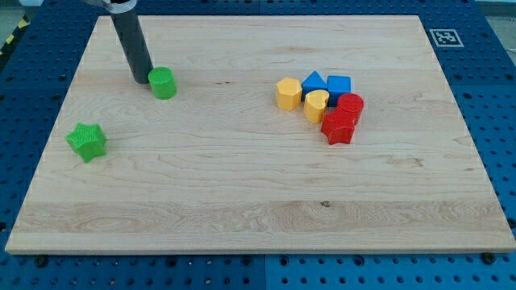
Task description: Push the green circle to the bottom left of the yellow hexagon
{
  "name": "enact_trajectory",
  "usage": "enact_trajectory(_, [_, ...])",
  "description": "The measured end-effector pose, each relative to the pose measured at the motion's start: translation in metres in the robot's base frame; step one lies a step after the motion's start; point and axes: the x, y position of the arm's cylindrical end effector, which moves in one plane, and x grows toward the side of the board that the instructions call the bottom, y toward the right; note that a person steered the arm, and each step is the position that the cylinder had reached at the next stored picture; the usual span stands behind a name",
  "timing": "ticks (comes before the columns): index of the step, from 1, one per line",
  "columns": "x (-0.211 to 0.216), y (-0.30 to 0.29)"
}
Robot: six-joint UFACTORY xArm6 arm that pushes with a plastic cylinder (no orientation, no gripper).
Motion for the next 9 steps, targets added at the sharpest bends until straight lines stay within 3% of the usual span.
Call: enact_trajectory(9, [0.044, 0.056])
